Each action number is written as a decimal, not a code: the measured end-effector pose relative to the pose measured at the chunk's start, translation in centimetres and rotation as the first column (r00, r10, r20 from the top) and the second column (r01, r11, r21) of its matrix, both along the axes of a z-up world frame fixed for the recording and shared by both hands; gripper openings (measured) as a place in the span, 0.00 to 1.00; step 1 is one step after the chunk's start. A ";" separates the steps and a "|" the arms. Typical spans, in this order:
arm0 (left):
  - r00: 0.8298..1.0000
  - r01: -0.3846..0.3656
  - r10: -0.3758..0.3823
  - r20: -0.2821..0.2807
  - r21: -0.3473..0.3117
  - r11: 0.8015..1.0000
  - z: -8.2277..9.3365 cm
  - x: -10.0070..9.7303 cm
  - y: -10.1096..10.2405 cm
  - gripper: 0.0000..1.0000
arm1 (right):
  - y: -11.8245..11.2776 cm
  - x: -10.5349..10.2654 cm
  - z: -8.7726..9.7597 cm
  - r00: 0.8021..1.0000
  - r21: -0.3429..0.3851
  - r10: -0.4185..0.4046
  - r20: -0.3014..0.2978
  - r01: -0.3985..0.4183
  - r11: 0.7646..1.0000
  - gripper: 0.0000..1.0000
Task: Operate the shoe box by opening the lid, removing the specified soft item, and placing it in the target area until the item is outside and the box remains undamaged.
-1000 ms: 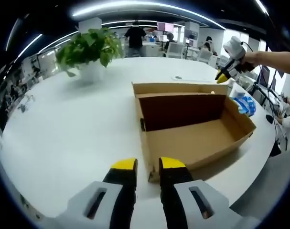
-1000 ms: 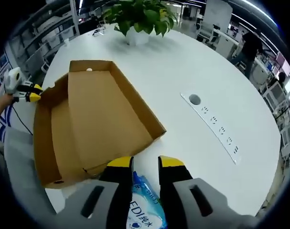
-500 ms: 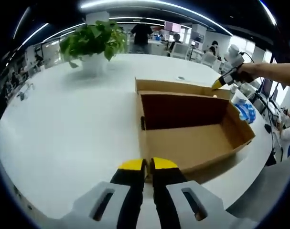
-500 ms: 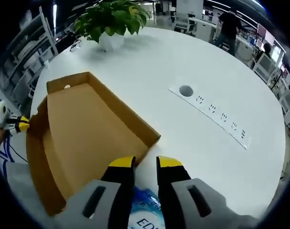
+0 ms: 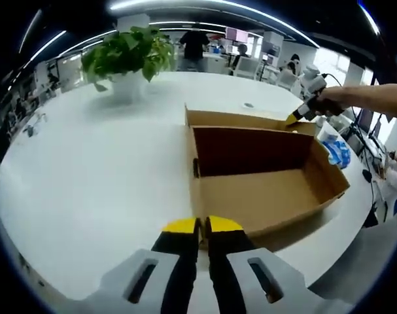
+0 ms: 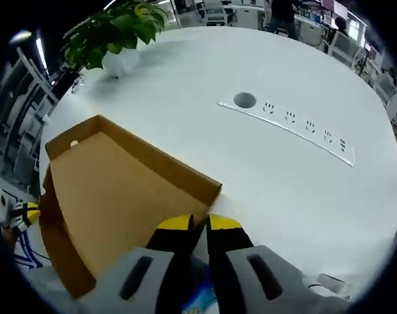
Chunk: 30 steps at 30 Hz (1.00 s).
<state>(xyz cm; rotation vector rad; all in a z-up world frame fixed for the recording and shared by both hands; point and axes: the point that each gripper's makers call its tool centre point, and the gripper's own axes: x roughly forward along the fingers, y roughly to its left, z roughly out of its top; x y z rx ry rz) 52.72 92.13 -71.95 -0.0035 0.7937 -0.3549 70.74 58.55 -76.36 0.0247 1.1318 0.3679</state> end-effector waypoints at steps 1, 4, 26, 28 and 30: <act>1.000 -0.001 0.001 -0.001 -0.002 1.000 0.0 0.0 0.0 0.01 | 0.0 0.0 0.1 1.000 0.013 -0.029 -0.008 0.029 0.999 0.04; 1.000 -0.001 0.001 -0.005 -0.003 1.000 -0.1 0.0 -0.1 0.01 | -0.2 0.0 0.2 0.994 0.043 -0.103 -0.035 0.105 0.994 0.03; 1.000 -0.006 0.006 -0.005 0.007 1.000 -0.3 0.1 0.2 0.01 | -0.5 -0.3 3.8 0.994 0.053 -0.106 0.023 0.105 0.993 0.00; 1.000 -0.007 0.007 -0.004 0.008 1.000 -0.3 0.1 0.2 0.01 | -0.4 -0.3 4.2 0.994 0.057 -0.107 0.030 0.105 0.993 0.00; 1.000 -0.007 0.007 -0.004 0.008 1.000 -0.3 0.0 0.2 0.01 | -0.4 -0.3 4.7 0.994 0.059 -0.104 0.041 0.102 0.993 0.00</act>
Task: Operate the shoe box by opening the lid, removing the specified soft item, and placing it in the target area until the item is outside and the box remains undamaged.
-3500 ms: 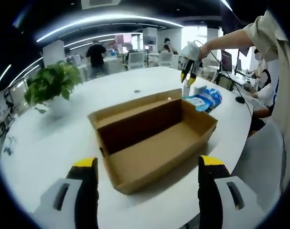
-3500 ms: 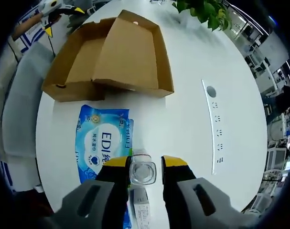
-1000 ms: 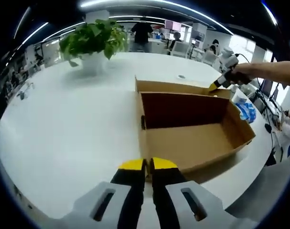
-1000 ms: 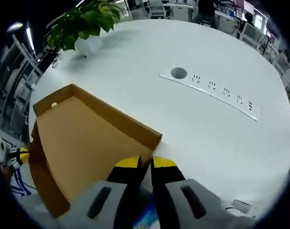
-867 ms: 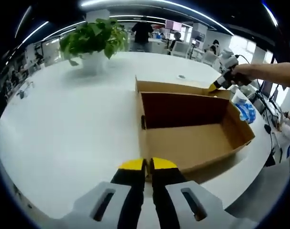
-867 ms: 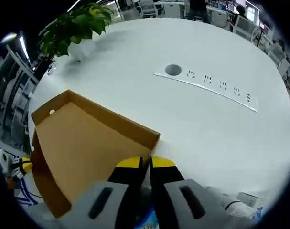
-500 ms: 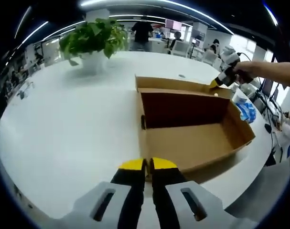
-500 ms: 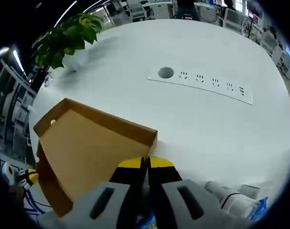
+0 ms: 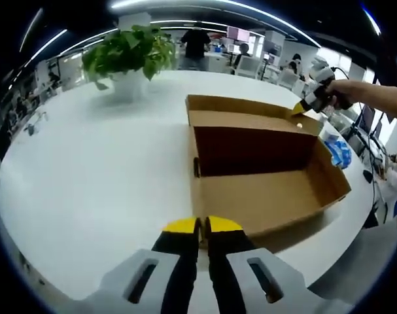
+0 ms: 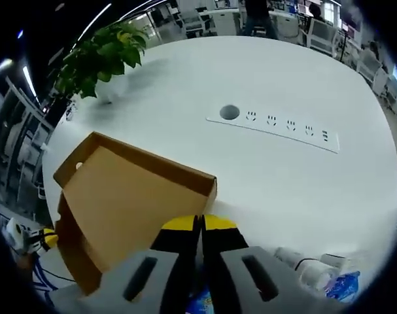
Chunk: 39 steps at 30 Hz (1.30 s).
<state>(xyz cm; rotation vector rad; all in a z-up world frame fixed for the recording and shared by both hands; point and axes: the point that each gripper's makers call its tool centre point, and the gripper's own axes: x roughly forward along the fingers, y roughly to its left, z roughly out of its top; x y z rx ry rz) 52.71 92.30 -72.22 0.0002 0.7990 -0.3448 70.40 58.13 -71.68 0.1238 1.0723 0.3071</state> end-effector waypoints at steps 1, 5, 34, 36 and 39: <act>1.000 0.000 0.000 0.000 0.000 1.000 0.0 0.0 0.0 0.01 | 0.0 0.0 0.2 1.000 0.001 -0.001 0.004 0.001 1.000 0.00; 1.000 -0.002 0.002 -0.002 0.000 1.000 0.1 -0.2 0.0 0.01 | 0.1 0.0 1.3 1.000 0.010 0.002 0.031 -0.003 1.000 0.00; 1.000 0.001 -0.001 0.003 0.001 1.000 0.5 -1.4 -0.6 0.01 | 1.4 -2.1 8.0 0.975 0.012 0.080 0.208 -0.085 0.996 0.00; 1.000 0.000 0.000 0.004 -0.002 1.000 0.5 -1.4 -0.6 0.01 | 1.4 -2.5 8.5 0.971 0.013 0.084 0.222 -0.089 0.996 0.00; 1.000 0.002 -0.002 0.005 -0.003 1.000 0.6 -1.4 -0.6 0.01 | 1.5 -3.0 9.0 0.966 0.011 0.090 0.244 -0.095 0.995 0.00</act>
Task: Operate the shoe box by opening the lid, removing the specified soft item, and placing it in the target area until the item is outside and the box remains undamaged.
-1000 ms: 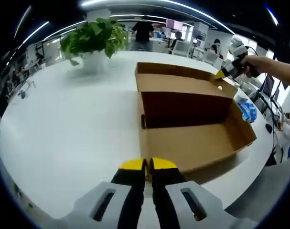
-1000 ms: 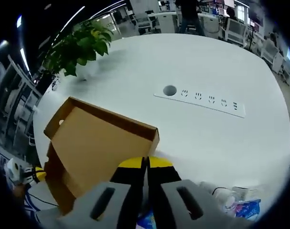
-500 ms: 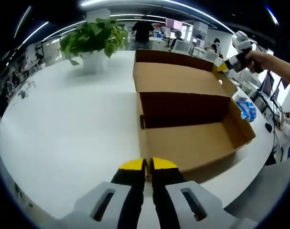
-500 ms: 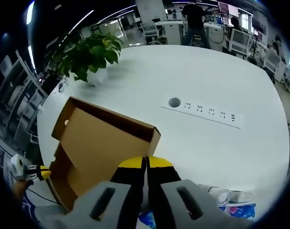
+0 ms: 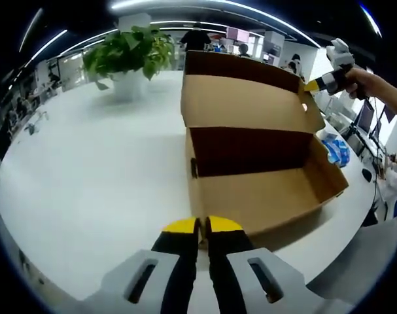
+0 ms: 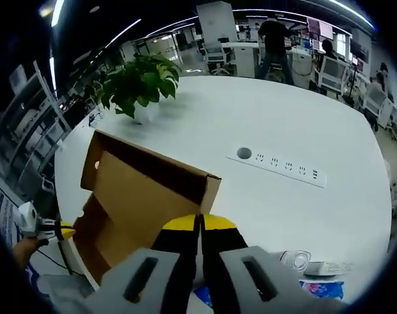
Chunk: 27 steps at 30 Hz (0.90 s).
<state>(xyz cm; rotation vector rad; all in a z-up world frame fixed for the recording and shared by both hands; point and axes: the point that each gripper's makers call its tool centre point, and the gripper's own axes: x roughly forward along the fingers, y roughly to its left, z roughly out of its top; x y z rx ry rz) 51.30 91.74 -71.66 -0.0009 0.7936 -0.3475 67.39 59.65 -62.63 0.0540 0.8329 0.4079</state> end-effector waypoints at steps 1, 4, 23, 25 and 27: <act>1.000 0.001 -0.001 0.000 -0.001 1.000 0.0 0.0 0.0 0.01 | 0.0 -0.2 0.1 1.000 0.001 0.001 0.004 -0.001 1.000 0.00; 1.000 0.001 -0.001 0.001 -0.002 1.000 0.0 -0.1 0.0 0.01 | 0.2 -0.9 0.7 1.000 0.005 0.004 0.022 -0.004 1.000 0.00; 1.000 0.019 -0.019 0.012 -0.008 1.000 0.2 -0.2 0.2 0.02 | 0.8 -5.4 2.7 0.988 -0.015 0.005 0.153 -0.003 1.000 0.00; 1.000 0.026 -0.026 0.013 -0.001 1.000 0.2 -0.2 0.2 0.02 | 0.7 -5.8 2.7 0.987 -0.011 -0.005 0.162 0.007 1.000 0.00; 1.000 0.024 -0.024 0.012 -0.001 1.000 0.2 -0.1 0.3 0.02 | 0.7 -6.3 2.7 0.985 -0.009 -0.011 0.172 0.013 1.000 0.00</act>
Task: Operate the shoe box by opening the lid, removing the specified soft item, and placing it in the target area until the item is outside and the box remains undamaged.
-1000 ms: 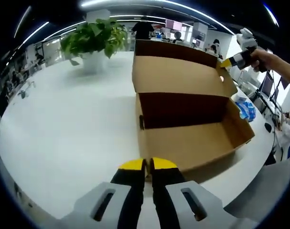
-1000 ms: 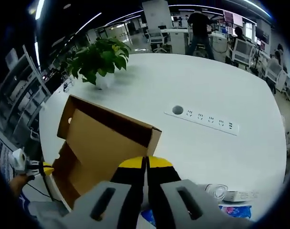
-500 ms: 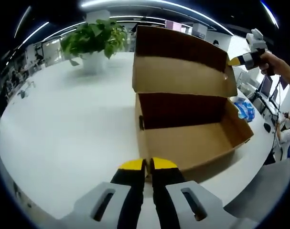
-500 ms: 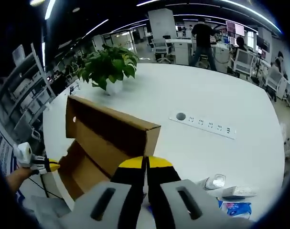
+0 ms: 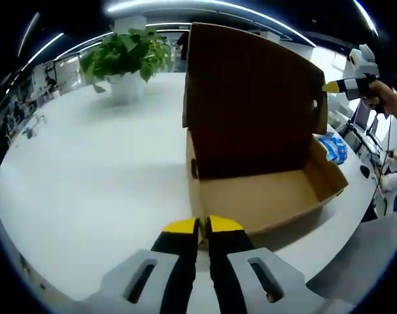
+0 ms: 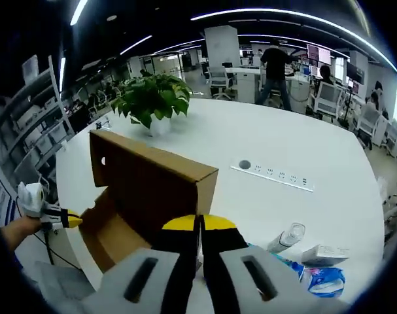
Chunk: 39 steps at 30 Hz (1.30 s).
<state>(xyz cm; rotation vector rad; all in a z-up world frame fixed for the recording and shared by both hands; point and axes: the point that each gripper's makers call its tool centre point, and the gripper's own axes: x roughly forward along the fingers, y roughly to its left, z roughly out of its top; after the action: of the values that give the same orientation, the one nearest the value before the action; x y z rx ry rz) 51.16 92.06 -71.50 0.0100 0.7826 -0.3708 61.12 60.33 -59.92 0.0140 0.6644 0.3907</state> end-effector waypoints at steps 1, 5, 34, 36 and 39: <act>1.000 -0.002 0.002 -0.001 -0.001 1.000 0.0 0.0 0.0 0.02 | 0.0 -0.2 0.0 1.000 -0.002 0.000 0.005 0.000 1.000 0.00; 1.000 -0.008 0.008 -0.005 -0.013 1.000 0.0 0.0 0.0 0.02 | 0.2 -1.2 0.3 1.000 0.007 -0.002 0.024 0.002 1.000 0.00; 0.985 0.019 -0.017 0.170 -0.008 1.000 5.4 1.5 0.9 0.09 | 1.8 -7.1 -0.4 0.993 0.043 0.033 0.113 -0.038 0.998 0.03; 0.981 0.031 -0.031 0.190 0.001 1.000 6.1 1.6 0.9 0.10 | 1.8 -7.4 -0.5 0.993 0.042 0.033 0.116 -0.038 0.998 0.03; 0.975 0.055 -0.056 0.215 0.010 0.998 7.2 1.8 0.8 0.11 | 1.9 -7.9 -0.8 0.992 0.045 0.030 0.125 -0.036 0.998 0.04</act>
<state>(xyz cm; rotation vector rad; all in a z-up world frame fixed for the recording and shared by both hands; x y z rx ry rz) 52.93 92.86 -64.29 0.0754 0.5693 -0.4140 53.21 62.21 -60.73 0.0232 0.5324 0.4351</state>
